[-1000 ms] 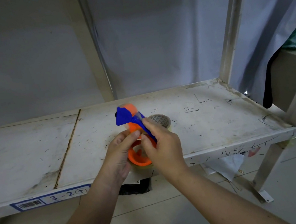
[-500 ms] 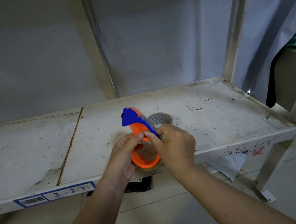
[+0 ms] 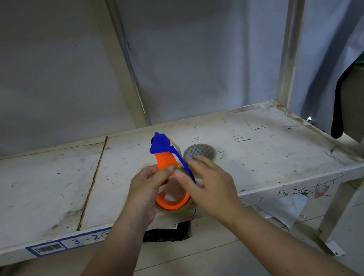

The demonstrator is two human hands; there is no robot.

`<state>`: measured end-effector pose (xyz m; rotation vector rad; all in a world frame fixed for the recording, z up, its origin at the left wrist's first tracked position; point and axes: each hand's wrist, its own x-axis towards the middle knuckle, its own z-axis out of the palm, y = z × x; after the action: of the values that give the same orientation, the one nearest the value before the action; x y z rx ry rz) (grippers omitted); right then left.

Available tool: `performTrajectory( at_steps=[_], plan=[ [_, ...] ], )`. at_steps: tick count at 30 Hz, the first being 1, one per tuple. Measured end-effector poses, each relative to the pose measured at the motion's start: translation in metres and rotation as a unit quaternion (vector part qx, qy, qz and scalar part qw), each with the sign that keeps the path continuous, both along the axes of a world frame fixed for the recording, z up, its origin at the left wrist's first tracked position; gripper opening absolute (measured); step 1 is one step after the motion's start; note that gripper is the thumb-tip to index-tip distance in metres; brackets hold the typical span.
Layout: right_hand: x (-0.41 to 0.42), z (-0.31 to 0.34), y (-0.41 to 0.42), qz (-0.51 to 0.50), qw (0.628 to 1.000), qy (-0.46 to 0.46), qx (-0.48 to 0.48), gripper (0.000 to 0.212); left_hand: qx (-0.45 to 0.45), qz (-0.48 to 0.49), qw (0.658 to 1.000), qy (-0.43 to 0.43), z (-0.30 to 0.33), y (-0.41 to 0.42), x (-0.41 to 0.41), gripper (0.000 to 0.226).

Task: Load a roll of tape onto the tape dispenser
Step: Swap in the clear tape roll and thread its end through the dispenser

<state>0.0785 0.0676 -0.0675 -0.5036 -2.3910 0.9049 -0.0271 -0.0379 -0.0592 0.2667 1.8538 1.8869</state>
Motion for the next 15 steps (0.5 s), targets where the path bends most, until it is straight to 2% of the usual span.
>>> performTrajectory(
  at_steps=[2, 4, 7, 11, 15],
  plan=[
    [0.0, 0.001, 0.005, -0.014, 0.999, -0.012, -0.029, 0.056, -0.032, 0.018, 0.999, 0.02, 0.003, -0.001, -0.003, 0.056],
    [-0.002, 0.0, 0.013, -0.053, 0.997, -0.006, -0.05, 0.043, -0.06, 0.04, 0.997, 0.026, 0.009, -0.002, -0.009, 0.054],
    [-0.005, -0.007, 0.028, -0.103, 0.994, -0.027, -0.001, 0.032, -0.105, 0.054, 0.993, 0.001, 0.016, -0.003, -0.022, 0.051],
    [-0.01, -0.013, 0.043, -0.075, 0.986, -0.115, 0.091, 0.039, -0.152, 0.06, 0.986, -0.028, 0.013, 0.004, -0.041, 0.052],
    [-0.017, -0.018, 0.047, -0.048, 0.973, -0.172, 0.149, 0.044, -0.166, 0.045, 0.984, -0.033, 0.006, 0.017, -0.055, 0.067]
  ],
)
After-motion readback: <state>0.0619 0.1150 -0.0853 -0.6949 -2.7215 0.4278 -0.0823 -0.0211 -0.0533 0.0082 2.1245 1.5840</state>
